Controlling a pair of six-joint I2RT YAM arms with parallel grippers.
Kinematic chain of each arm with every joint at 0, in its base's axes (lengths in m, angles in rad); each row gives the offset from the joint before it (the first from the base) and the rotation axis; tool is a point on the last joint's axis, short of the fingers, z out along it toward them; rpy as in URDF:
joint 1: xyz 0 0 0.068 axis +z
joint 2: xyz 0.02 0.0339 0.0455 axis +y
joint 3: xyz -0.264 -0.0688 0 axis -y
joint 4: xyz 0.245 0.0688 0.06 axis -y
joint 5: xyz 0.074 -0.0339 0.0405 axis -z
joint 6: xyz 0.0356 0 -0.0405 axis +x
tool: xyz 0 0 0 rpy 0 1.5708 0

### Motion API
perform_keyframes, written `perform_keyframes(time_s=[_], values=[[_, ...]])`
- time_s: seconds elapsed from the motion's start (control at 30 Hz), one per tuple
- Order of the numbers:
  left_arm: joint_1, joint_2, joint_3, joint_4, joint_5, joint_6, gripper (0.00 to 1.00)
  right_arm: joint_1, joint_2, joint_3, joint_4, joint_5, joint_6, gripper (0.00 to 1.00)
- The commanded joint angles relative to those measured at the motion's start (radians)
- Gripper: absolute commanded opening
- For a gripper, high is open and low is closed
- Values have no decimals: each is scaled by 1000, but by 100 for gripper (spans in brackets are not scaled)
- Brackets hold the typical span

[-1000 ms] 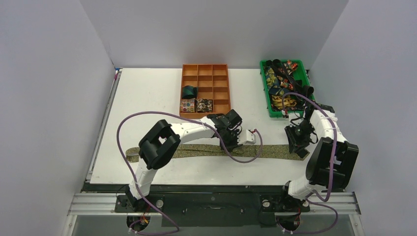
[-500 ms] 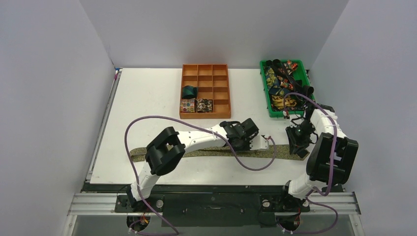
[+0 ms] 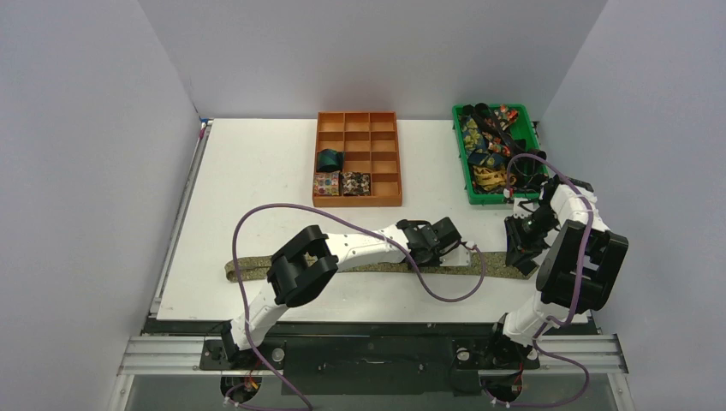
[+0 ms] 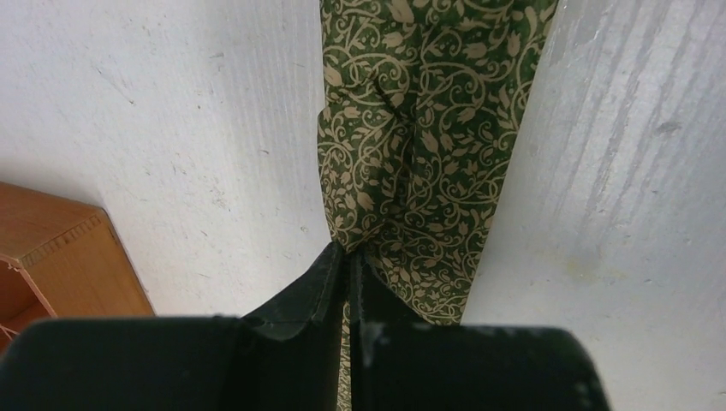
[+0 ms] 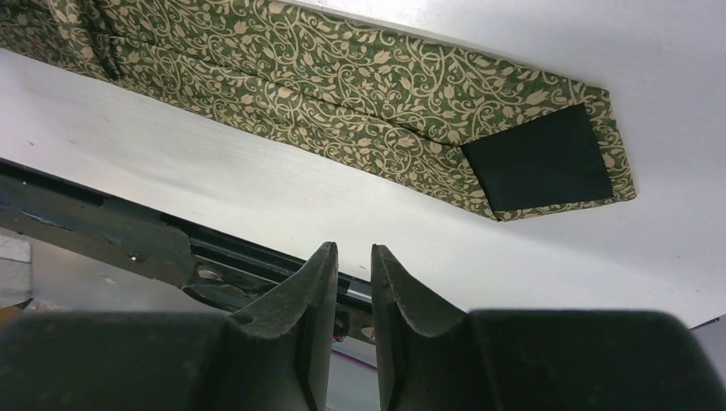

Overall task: Roll the ties
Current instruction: Flatten out the tie at the center of the board.

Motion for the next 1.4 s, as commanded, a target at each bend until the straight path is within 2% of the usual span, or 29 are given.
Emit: perform_keyframes(time_s=[0.0, 0.37, 1.37], values=[[-9, 15, 65, -3, -30, 12, 0, -16, 8, 40, -43, -48, -3, 18], [-39, 2, 87, -15, 29, 0, 0, -27, 6, 36, -50, -55, -15, 18], [-49, 83, 186, 17, 10, -54, 0, -25, -2, -14, -57, -105, -14, 19]])
